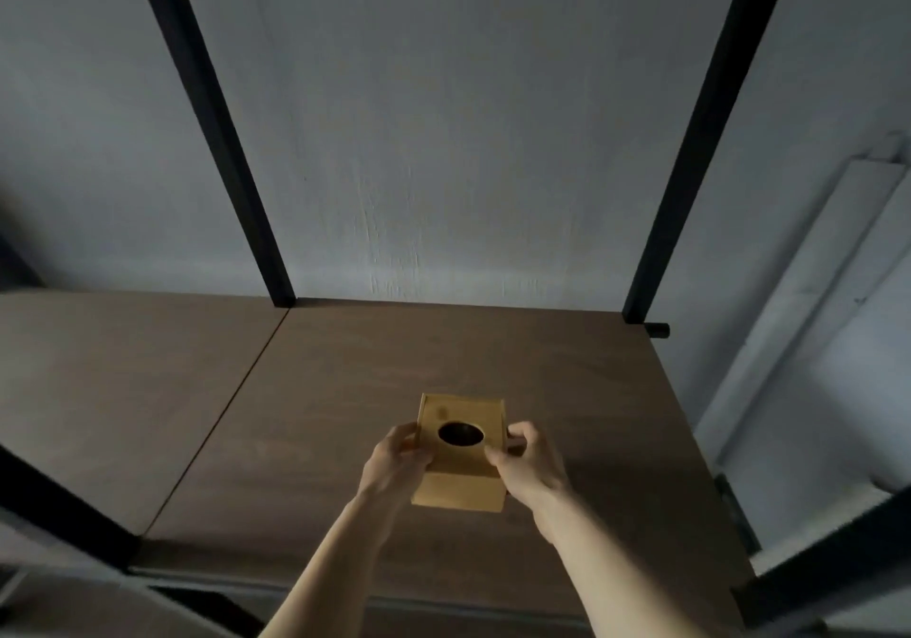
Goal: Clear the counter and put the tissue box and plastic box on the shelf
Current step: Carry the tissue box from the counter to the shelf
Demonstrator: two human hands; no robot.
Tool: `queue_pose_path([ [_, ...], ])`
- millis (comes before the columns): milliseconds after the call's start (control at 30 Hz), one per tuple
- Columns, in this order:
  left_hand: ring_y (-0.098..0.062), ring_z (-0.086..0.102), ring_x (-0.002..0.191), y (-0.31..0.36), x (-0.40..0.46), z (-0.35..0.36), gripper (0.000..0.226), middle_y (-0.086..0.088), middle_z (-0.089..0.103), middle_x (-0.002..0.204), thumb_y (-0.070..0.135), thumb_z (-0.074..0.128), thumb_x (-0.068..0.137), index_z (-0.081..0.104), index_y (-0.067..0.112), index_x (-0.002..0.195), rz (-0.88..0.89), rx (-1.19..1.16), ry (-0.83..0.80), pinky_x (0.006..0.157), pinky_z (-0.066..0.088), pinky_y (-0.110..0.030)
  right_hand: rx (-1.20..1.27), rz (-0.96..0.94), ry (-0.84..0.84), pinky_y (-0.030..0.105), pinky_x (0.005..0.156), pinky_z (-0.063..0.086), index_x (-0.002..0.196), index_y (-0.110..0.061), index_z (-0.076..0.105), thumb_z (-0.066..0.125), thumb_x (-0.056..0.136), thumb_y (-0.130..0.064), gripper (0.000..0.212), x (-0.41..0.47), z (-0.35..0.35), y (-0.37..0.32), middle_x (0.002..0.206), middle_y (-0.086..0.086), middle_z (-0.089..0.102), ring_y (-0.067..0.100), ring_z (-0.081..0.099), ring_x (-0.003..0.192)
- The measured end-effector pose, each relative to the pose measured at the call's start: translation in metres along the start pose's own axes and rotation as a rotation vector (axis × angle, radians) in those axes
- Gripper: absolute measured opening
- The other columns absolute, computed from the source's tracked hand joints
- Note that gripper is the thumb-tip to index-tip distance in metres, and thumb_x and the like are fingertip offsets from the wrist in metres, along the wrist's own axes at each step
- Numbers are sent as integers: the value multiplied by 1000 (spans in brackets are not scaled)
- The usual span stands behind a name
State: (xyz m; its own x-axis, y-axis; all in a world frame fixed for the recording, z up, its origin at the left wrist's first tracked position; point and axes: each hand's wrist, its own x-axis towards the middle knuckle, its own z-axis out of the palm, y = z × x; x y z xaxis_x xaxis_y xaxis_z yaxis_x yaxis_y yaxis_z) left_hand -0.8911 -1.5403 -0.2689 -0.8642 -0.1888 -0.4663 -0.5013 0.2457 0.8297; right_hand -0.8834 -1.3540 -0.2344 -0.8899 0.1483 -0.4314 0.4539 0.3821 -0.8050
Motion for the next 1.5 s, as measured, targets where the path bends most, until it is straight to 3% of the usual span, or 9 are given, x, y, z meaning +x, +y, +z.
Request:
queue_pose_path([
  [233,-24,66,107,-31,11,0,56,-2,66,119,26,58,85,50,20,140,-72,11,-57,95,55,-48,-33,65,-50,33,95,49,147,-23,50,64,100,-23,49,9,29,25,145,5,54,24,57,124],
  [400,-24,66,108,-38,19,1,63,-2,66,118,15,56,82,46,19,143,-93,76,-84,96,54,-46,-14,78,-95,40,109,47,155,-20,40,63,100,-28,61,8,38,33,157,6,45,28,47,142],
  [567,-24,61,110,-37,11,4,63,-4,60,117,9,59,87,37,12,147,-96,60,-174,99,51,-44,-27,65,-142,31,92,44,150,-19,44,64,99,-39,59,1,42,39,140,2,54,18,53,118],
  [633,-24,61,111,-34,2,3,66,-4,60,118,16,64,85,37,11,145,-78,55,-191,101,50,-44,-85,32,-131,30,93,45,149,-21,45,65,97,-45,61,-4,44,42,132,-2,56,14,52,110],
  [767,-11,62,100,-23,-25,-8,41,5,65,111,48,59,81,58,28,116,88,230,-213,91,53,-37,-429,-45,-39,46,115,42,161,-23,26,55,87,-73,94,-20,41,42,159,5,42,28,45,144],
  [867,-21,57,115,-22,-34,-20,83,1,56,131,78,45,68,42,34,138,213,554,-161,96,50,-43,-715,-106,24,55,121,30,164,-27,14,42,88,-79,96,-41,27,37,168,7,27,32,26,155],
  [1000,-23,37,142,-14,-57,-32,100,5,38,155,90,32,70,19,37,154,438,860,-59,114,32,-43,-921,-140,26,68,124,7,165,-35,5,30,86,-85,97,-68,7,36,175,8,4,33,1,161],
  [1267,-26,9,154,6,-127,-43,134,2,9,168,107,11,38,5,42,155,558,1150,-36,122,3,-59,-974,-215,7,71,122,-10,163,-45,-1,24,78,-96,102,-143,-37,28,175,4,-12,35,-16,160],
  [1500,-24,12,154,13,-229,-34,132,3,11,168,108,23,40,8,45,155,598,1196,-32,121,11,-54,-883,-192,-16,68,123,-10,162,-48,-3,31,76,-96,104,-237,-84,57,175,1,-16,30,-19,160],
])
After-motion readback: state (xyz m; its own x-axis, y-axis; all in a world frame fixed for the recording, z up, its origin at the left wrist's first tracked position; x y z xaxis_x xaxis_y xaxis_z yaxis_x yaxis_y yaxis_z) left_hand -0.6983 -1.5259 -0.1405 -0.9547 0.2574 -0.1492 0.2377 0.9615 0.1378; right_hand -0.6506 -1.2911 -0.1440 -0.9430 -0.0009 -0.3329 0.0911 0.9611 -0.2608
